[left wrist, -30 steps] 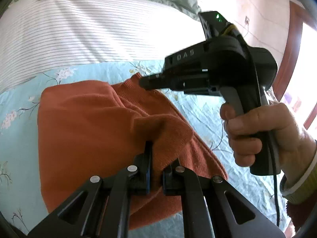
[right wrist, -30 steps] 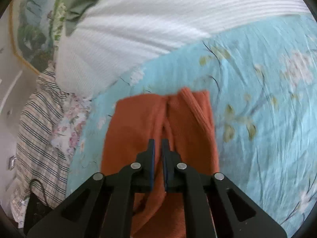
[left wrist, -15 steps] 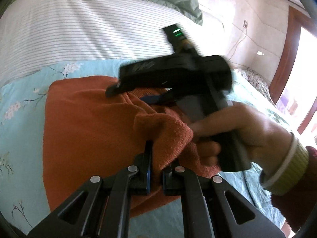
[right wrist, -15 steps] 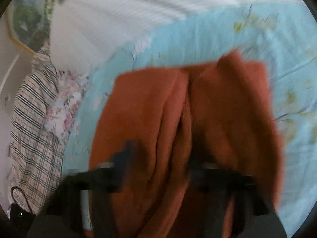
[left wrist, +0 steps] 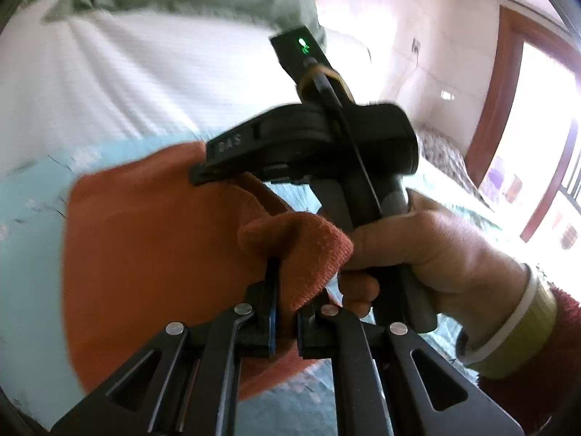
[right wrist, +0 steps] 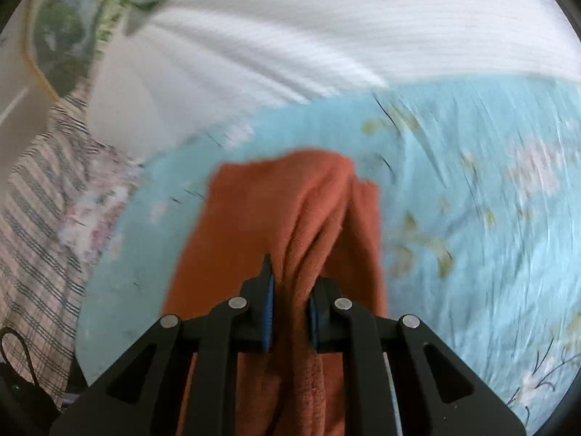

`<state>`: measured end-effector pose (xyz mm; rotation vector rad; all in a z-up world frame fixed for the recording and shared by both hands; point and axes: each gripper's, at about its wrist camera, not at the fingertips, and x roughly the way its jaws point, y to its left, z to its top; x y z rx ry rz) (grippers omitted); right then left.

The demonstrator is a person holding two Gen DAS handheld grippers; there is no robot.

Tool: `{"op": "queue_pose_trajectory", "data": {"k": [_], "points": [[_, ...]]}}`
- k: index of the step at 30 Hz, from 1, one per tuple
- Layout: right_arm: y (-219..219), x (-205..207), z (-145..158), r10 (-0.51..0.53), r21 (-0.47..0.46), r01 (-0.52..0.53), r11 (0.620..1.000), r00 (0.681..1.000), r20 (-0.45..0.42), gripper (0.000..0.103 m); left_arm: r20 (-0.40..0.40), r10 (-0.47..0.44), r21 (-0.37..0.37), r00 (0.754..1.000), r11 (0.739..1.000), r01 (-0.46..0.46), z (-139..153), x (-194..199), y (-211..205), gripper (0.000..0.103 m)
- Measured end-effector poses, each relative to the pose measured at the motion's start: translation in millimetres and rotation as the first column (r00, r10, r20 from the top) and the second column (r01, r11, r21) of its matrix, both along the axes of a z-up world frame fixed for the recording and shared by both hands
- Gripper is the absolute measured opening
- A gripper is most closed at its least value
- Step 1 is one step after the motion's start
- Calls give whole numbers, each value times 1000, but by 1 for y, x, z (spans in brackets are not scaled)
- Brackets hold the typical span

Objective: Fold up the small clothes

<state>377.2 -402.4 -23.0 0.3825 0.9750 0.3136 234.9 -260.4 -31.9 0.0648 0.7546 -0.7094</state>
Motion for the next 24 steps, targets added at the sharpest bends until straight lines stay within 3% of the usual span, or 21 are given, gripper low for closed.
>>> {"op": "queue_pose_trajectory", "data": {"k": [5,9,11,13,15,18,24], "points": [[-10,-3,-16,-8,49,9,999,1000,-9,21,-79,-19,39,997,999,22,-31,8,-7,7],[-9,-14,-2,-24,62,22,998,999,23,41,-119,-19,11,993,1000,20,-25,9,10,18],[-16,-26,9,-49,77,44,996,997,59,63,-128,-12,-18,992,1000,10,-17,8,26,31],[-21,-34,13,-64,94,58,994,995,70,70,-126,11,-32,992,999,-15,-9,7,45,55],[-26,-39,13,-70,111,64,992,996,49,71,-122,61,-44,991,997,-67,-2,7,70,69],[-28,-43,6,-67,122,65,990,998,10,71,-157,139,-66,978,986,-151,1,22,110,77],[-25,-37,-12,-43,185,50,981,998,-46,71,-285,246,-84,927,956,-280,-21,77,163,80]]}}
